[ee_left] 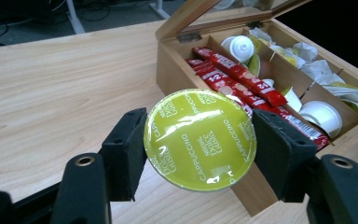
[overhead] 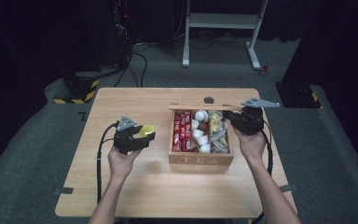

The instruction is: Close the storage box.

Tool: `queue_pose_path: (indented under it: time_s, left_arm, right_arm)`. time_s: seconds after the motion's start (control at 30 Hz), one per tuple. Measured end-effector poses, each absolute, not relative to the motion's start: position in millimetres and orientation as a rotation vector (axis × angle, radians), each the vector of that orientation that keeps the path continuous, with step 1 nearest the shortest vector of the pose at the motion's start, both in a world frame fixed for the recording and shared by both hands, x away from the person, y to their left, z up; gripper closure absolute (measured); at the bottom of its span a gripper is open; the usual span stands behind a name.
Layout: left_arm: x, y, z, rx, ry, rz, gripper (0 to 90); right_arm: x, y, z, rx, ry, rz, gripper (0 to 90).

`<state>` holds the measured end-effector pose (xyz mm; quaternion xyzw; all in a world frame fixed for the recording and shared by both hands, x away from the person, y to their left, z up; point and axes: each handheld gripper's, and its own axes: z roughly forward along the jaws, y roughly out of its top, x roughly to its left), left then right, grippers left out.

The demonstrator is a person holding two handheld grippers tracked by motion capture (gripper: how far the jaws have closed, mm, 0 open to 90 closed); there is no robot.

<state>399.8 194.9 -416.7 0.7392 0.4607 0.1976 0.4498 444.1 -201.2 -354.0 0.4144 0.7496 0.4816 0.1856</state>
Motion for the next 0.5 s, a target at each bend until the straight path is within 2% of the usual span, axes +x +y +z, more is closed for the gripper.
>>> queue_pose_path:
  time_s: [0.5]
  left_arm:
    - [394, 212, -433, 1.828, 1.194, 0.499, 38.8]
  right_arm:
    - [440, -202, -358, 1.160, 2.121, 1.357, 90.0]
